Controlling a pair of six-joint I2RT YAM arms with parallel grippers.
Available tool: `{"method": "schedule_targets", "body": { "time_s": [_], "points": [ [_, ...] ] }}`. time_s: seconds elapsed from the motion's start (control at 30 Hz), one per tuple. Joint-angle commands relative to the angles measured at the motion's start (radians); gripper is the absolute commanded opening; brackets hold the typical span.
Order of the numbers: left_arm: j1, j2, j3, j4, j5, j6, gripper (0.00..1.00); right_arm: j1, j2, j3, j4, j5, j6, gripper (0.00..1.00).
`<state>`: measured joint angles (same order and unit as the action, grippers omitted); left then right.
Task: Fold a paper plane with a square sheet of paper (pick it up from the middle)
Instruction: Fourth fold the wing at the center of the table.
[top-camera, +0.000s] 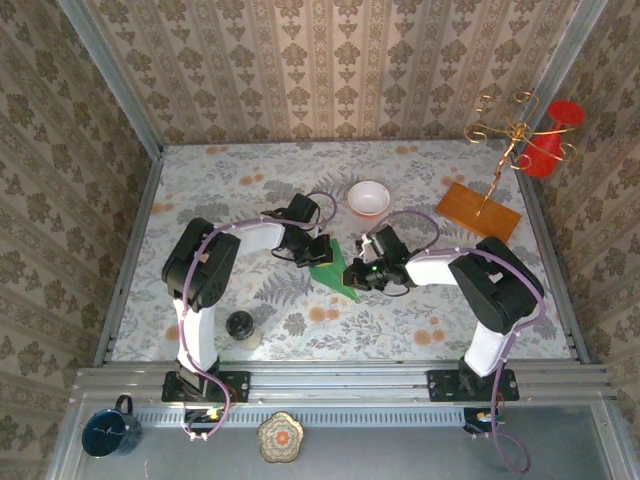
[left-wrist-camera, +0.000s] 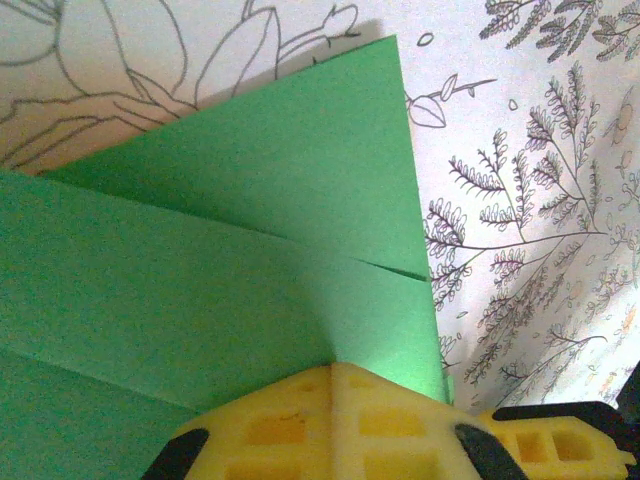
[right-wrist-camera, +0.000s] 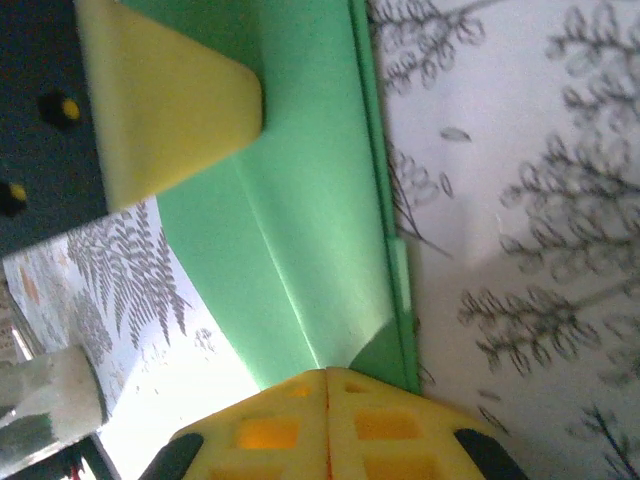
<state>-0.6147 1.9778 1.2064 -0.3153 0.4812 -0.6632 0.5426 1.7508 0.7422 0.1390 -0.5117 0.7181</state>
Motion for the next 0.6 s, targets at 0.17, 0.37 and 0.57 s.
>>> {"method": "schedule_targets", "body": {
  "time_s": [0.17,0.37,0.57],
  "points": [
    [0.006,0.068,-0.01,-0.096,-0.122,-0.019,0.08,-0.002,-0.124,-0.124,-0.202,-0.048,-0.085,0.08],
    [0.005,0.061,-0.004,-0.087,-0.102,-0.016,0.08,-0.005,-0.204,-0.162,-0.246,-0.02,-0.092,0.08],
    [0.004,0.0,0.03,-0.07,-0.038,-0.015,0.11,-0.011,-0.307,-0.125,-0.19,0.048,-0.061,0.14]
  ]
}}
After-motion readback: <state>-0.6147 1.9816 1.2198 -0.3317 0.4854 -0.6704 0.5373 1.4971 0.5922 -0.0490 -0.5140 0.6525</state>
